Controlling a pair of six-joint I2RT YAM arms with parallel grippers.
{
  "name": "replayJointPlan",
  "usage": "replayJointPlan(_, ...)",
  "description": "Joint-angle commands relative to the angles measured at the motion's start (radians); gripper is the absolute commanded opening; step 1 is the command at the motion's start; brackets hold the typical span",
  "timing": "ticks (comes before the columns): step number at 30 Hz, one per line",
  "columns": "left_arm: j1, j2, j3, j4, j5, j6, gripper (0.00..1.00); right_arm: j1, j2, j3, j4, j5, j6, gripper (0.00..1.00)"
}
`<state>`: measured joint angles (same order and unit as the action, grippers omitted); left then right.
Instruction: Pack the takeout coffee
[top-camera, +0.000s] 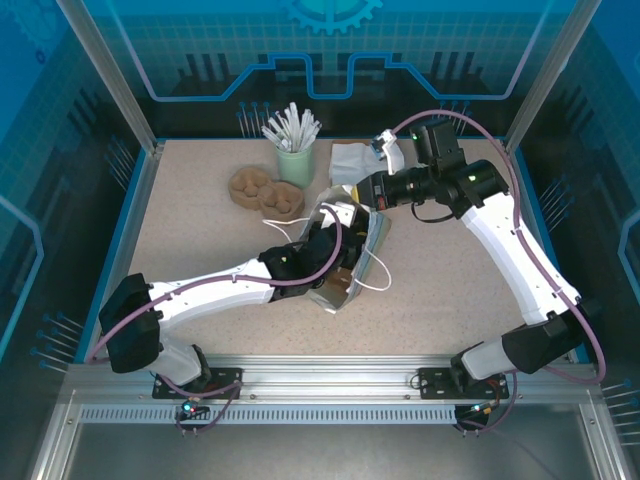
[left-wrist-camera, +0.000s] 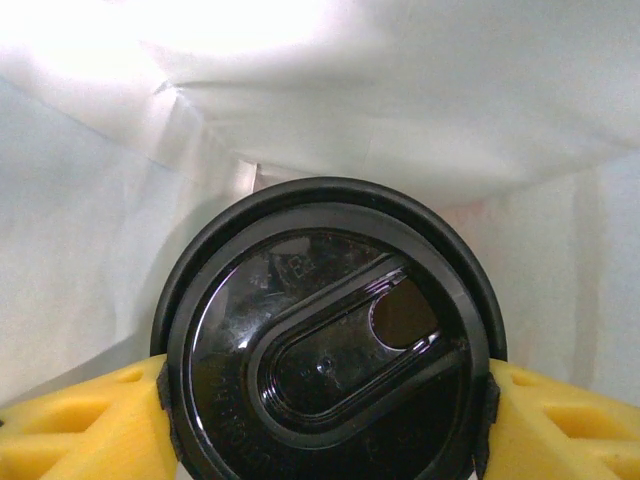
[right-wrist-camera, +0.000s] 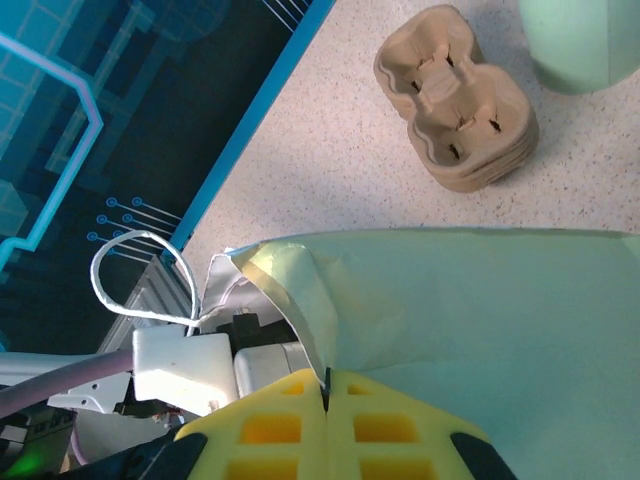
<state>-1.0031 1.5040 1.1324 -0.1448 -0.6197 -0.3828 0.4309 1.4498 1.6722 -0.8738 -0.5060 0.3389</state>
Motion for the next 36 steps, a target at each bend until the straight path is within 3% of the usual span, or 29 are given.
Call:
replayJointPlan(1,0.004,-0.021,-0.028,0.026,0.02,0.033,0.69,-0.006,0.009,0.042,0.0,-0.023,-0.024,0.0)
replayJointPlan(25,0.02,0.043,-0.01,0.029,0.053,0.018,0.69,-0.004,0.0,-0.023,0.043,-0.111,0.008,0.0)
replayJointPlan(36,0.031,0.113,0.103,-0.131,0.055,-0.003,0.7,-0.013,0.012,-0.061,0.078,-0.141,0.011,0.0)
